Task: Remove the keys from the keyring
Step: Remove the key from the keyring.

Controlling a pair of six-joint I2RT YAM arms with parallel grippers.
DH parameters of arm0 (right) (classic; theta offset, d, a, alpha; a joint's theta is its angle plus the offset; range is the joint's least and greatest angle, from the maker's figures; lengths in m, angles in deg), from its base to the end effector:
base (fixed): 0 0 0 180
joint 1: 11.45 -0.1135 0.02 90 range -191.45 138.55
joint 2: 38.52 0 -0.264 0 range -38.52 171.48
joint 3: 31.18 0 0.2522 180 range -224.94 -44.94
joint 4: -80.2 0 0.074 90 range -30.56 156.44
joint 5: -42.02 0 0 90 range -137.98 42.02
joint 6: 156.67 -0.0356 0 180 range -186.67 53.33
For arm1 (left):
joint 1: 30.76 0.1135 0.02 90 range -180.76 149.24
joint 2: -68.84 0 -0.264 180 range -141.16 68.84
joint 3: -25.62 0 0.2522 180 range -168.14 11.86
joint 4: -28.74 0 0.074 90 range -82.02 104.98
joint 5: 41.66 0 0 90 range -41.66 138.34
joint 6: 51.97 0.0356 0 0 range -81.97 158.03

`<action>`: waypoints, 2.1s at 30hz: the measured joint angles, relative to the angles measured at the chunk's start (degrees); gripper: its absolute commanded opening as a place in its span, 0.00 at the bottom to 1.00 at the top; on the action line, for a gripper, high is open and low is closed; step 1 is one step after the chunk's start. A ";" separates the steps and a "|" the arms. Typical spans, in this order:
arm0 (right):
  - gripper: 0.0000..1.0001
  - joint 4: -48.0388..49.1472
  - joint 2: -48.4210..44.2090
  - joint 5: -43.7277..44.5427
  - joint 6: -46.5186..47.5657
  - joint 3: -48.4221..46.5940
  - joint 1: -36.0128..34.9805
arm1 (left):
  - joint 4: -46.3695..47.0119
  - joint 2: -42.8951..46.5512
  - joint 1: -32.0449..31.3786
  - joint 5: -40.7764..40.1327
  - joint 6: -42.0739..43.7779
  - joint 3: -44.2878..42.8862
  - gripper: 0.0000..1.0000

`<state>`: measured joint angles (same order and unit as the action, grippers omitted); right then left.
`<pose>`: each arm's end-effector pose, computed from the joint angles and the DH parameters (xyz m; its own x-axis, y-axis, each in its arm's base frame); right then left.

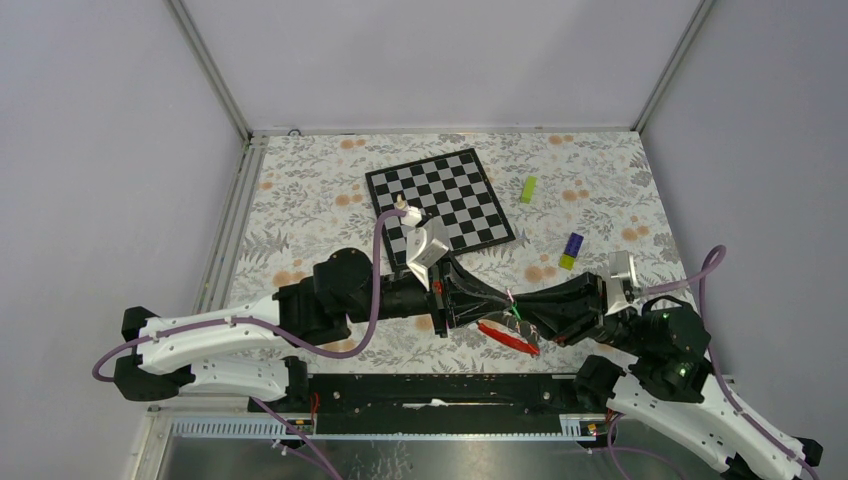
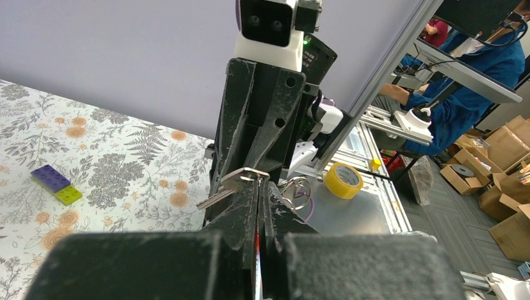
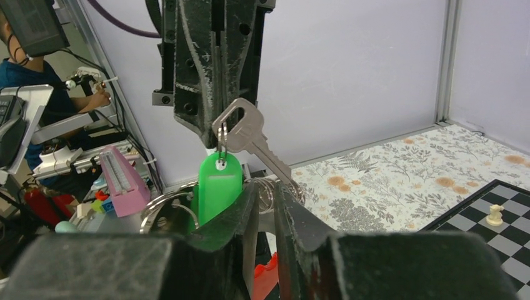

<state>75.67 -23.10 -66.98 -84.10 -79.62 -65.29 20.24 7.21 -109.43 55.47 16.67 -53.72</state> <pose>0.0329 0.0646 0.3725 -0.0107 0.4653 -0.8851 -0.9737 0.1965 0.1151 0.0434 -0.2389 0.4400 -0.3338 -0.1734 -0.9265 0.9400 0.0125 -0.3410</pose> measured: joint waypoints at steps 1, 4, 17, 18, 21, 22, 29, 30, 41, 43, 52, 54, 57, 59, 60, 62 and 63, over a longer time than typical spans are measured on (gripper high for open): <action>0.24 -0.63 -0.15 -0.22 0.26 -0.22 0.00 | -0.20 0.02 0.00 -0.04 0.00 0.00 0.00; 0.27 -1.70 -0.39 -1.86 0.81 -0.79 0.00 | -0.70 0.02 0.00 -0.07 0.00 0.00 0.00; 0.31 1.57 1.18 -7.56 0.35 -0.83 0.00 | -0.92 0.02 0.00 -0.04 0.00 0.00 0.00; 0.30 1.81 1.20 -7.61 0.35 -0.83 0.00 | -0.90 0.02 0.00 -0.04 0.00 0.00 0.00; 0.28 2.29 1.20 -7.65 0.28 -0.83 0.00 | -0.90 0.02 0.00 -0.04 0.00 -0.02 0.00; 0.26 2.34 1.20 -7.65 0.28 -0.83 0.00 | -0.90 0.02 0.00 -0.04 0.00 -0.02 0.00; 0.20 2.64 1.51 -7.65 0.26 -0.83 0.00 | -0.87 0.02 0.00 -0.04 0.00 -0.09 0.00; 0.20 2.64 1.53 -7.63 0.26 -0.83 0.00 | -0.87 0.02 0.00 -0.04 0.00 -0.09 0.00; 0.05 4.87 1.22 -6.16 0.04 0.28 0.00 | -0.90 0.00 0.00 0.00 0.04 -0.33 0.00; 0.03 6.01 0.39 -5.42 -0.46 1.36 0.00 | -1.05 0.00 0.00 0.00 0.20 -0.39 0.00; 0.00 9.64 -2.25 -1.92 -3.23 4.15 -0.02 | -1.36 0.00 0.00 0.02 0.57 -0.83 0.00; 0.00 10.34 -2.45 -1.27 -4.02 4.48 -0.02 | -1.31 0.00 0.00 0.04 0.61 -0.85 0.00; 0.00 11.28 -2.69 -0.92 -5.01 5.03 -0.02 | -1.42 0.00 0.00 0.26 0.85 -1.05 0.00; 0.00 11.85 -2.71 -0.81 -5.70 5.14 -0.02 | -1.36 0.00 0.00 0.57 0.96 -1.11 0.00; 0.00 12.09 -2.71 -0.61 -5.97 5.18 -0.02 | -1.31 0.00 0.00 0.74 1.07 -1.18 0.00; 0.00 12.44 -2.71 -0.50 -6.47 5.20 -0.02 | -1.27 0.00 0.00 1.18 1.29 -1.22 0.00; 0.01 12.50 -2.73 -0.50 -6.67 5.20 -0.02 | -1.27 0.00 0.00 1.44 1.46 -1.25 0.00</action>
<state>88.17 -25.83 -67.49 -90.77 -74.42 -65.32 18.97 7.21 -109.43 56.91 18.13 -54.97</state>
